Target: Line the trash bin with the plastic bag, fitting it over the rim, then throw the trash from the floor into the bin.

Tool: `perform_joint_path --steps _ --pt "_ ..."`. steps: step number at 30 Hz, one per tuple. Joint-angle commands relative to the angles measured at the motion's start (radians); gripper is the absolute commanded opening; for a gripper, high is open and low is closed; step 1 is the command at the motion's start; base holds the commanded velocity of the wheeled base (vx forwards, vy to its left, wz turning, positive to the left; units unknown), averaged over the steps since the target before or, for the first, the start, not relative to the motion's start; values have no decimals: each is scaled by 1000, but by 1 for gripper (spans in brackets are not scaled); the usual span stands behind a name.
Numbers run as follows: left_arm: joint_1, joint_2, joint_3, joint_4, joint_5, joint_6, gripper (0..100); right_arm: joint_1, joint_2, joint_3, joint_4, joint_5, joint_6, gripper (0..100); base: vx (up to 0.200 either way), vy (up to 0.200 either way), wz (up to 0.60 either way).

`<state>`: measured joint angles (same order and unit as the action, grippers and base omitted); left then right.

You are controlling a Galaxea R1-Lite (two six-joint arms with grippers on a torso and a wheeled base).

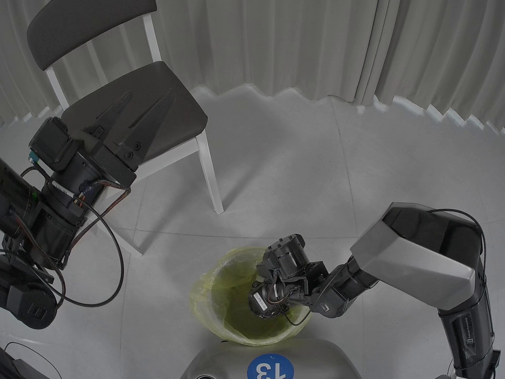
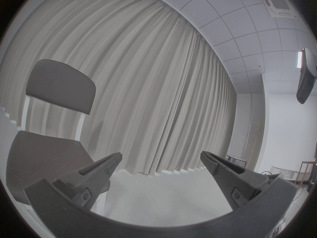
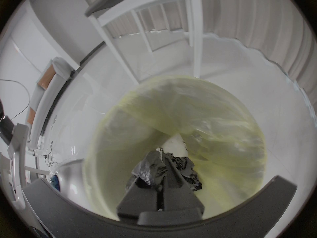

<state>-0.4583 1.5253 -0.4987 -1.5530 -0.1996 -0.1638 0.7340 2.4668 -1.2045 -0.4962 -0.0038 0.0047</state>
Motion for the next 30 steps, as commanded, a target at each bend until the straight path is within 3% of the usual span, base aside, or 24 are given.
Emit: perform_joint_path --steps 1,24,25,30 --pt "0 6 0 -18 0 0 100 28 31 -29 5 1 0 0 0 0 0" --pt "0 18 0 -18 0 0 100 -5 121 -116 44 11 0 0 0 0 0" --pt "0 18 0 -18 0 0 100 -5 121 -118 44 11 0 100 0 0 0" --pt "0 15 0 -18 0 0 100 -5 121 -115 39 11 3 100 0 0 0"
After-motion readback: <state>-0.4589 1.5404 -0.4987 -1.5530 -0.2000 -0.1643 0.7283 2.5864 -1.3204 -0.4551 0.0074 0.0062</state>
